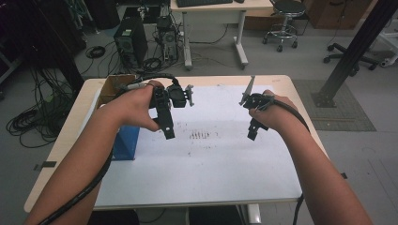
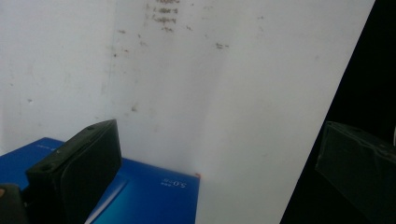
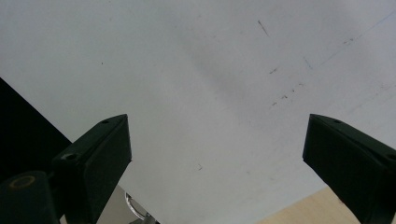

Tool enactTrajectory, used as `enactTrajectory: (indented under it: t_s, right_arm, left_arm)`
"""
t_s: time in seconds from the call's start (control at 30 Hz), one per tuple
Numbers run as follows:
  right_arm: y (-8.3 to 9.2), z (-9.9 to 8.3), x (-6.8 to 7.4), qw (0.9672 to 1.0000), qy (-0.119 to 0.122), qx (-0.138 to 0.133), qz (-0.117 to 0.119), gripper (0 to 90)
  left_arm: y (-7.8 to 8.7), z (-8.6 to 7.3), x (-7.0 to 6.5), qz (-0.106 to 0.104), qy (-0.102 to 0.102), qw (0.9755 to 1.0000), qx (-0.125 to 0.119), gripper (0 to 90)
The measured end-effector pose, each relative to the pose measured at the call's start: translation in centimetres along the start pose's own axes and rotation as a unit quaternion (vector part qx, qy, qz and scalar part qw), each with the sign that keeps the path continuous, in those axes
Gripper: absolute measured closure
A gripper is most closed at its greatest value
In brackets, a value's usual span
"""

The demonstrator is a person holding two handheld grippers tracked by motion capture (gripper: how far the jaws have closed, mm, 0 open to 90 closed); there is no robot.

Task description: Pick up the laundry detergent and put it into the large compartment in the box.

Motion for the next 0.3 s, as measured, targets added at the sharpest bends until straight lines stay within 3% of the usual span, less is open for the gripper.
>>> enactTrajectory:
  t_s: [0.17, 0.23, 0.3]
  right_arm:
    - [0.2, -0.1, 0.3, 1.0, 0.001, -0.003, -0.002, 7.7]
    - [0.5, 0.0, 0.3, 0.9999, 0.009, 0.002, -0.004, 7.7]
    - [1.2, 0.5, 0.3, 0.9998, 0.014, -0.01, -0.014, 7.3]
  left_arm:
    - [0.1, 0.0, -0.1, 0.004, 0.001, 1.0, -0.001, 0.2]
    - [0.1, 0.0, -0.2, 0.005, 0.002, 0.9999, -0.01, 0.2]
    - [0.3, 0.1, 0.1, 0.008, 0.006, 0.9996, -0.028, 0.2]
Point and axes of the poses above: each handheld gripper's, and its own axes: y roughly backward along the jaws, z roughly out of its top, x roughly to its left, the point moved 9 cm from there along -y, roughly forward along the jaws, and after that the axes turned 12 degrees about -x, right-handed, at the moved point
